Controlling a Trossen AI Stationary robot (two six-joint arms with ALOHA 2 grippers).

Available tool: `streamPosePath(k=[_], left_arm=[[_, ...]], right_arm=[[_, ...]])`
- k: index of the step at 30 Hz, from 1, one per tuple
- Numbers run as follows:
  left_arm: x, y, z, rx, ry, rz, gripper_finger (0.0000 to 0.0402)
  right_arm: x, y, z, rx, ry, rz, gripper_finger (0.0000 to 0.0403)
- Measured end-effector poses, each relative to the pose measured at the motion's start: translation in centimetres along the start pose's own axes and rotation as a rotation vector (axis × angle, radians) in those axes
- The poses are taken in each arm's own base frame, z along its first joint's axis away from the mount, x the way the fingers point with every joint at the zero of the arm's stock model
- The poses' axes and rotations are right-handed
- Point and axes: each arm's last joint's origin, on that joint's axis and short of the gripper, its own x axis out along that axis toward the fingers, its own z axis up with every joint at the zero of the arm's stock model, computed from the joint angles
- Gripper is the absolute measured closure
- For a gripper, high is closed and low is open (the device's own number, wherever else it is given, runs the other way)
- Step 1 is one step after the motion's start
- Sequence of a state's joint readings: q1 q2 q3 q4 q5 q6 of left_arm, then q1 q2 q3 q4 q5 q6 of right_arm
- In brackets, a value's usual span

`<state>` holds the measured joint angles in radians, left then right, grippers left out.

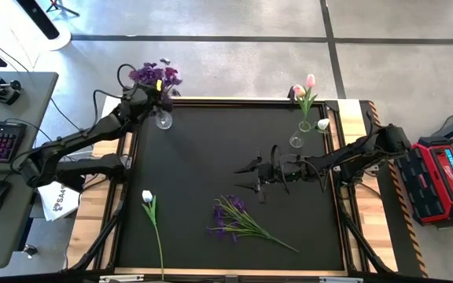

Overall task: Sort flowers into vase by color
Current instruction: Put the top purple flowers into the left transparent vase

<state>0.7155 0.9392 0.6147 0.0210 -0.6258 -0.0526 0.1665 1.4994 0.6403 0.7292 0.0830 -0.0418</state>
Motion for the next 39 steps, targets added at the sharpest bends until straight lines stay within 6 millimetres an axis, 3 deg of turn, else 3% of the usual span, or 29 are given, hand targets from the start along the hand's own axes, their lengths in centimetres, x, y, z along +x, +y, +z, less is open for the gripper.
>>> streamPosePath(k=[5,12,17,30,39], left_arm=[[0.1,0.2,-0.4,-0.011,0.036,0.002,0.0369],[0.1,0.8,-0.5,-0.010,0.058,0.021,0.0281],[-1.1,1.5,0.6,-0.026,0.037,-0.025,0.0244],[-4.8,2.5,3.2,-0.077,-0.027,-0.151,0.0240],[-5.3,2.4,3.3,-0.059,0.012,-0.159,0.0253]], right_arm=[[0.0,0.0,0.0,-0.001,0.000,0.000,0.0226],[0.0,0.0,0.0,-0.001,0.000,0.000,0.0226],[0.0,0.0,0.0,-0.001,0.000,0.000,0.0226],[0.0,0.0,0.0,0.000,0.000,-0.002,0.0226],[0.0,0.0,0.0,0.000,0.000,-0.002,0.0226]])
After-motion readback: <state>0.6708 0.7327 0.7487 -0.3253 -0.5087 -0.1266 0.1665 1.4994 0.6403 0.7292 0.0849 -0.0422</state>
